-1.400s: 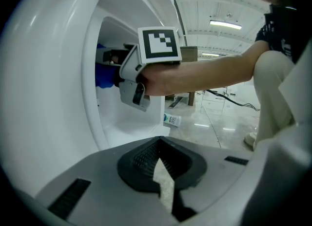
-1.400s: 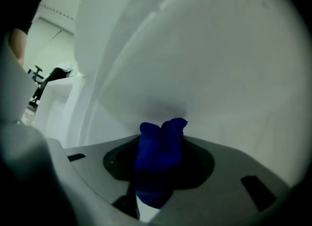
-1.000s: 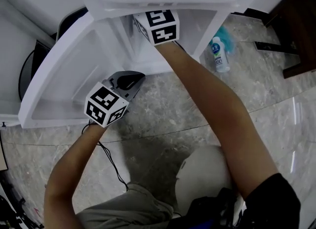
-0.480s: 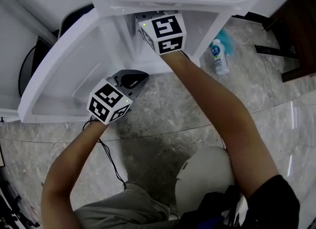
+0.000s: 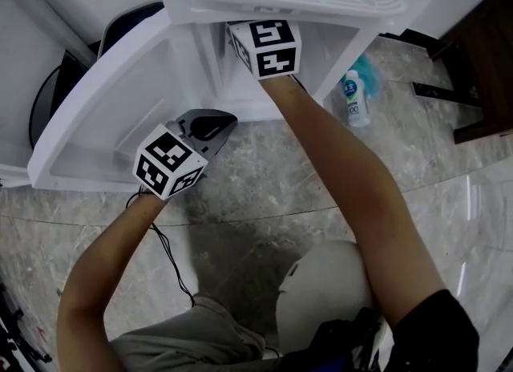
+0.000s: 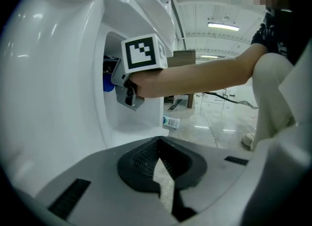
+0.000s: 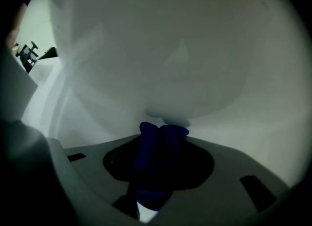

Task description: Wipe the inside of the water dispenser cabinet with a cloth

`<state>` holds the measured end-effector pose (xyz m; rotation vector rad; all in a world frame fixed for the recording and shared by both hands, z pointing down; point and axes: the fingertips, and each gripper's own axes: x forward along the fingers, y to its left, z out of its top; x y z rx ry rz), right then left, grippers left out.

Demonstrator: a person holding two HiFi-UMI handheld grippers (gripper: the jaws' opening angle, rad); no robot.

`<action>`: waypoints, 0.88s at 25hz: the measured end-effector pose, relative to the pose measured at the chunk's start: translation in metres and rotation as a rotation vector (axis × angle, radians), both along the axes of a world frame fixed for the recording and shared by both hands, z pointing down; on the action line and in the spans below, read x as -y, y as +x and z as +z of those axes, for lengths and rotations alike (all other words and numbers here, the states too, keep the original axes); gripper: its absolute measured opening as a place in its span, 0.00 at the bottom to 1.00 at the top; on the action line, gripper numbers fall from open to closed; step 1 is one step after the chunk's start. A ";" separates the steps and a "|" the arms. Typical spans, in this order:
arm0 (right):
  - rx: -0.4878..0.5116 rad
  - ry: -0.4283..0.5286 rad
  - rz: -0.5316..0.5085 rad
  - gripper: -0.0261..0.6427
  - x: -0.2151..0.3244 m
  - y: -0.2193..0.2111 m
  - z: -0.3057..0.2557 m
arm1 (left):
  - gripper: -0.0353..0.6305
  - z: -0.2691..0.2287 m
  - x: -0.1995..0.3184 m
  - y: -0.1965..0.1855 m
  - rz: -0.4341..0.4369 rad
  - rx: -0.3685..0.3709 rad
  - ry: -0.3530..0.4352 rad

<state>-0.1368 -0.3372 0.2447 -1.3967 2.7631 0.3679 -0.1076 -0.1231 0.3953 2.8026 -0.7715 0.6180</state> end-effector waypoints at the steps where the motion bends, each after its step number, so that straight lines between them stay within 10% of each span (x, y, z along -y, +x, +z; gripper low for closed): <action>1: -0.011 0.006 -0.020 0.25 -0.009 -0.001 0.000 | 0.06 0.000 0.001 -0.001 -0.006 -0.002 0.001; 14: -0.022 -0.233 -0.280 0.25 -0.114 0.059 -0.001 | 0.07 -0.057 0.042 0.040 -0.097 -0.108 0.225; 18: 0.027 -0.409 -0.303 0.25 -0.129 0.093 0.004 | 0.42 -0.082 0.048 0.064 -0.090 -0.133 0.348; 22: 0.060 -0.540 -0.302 0.25 -0.138 0.127 -0.002 | 0.47 -0.106 0.053 0.090 -0.030 -0.132 0.463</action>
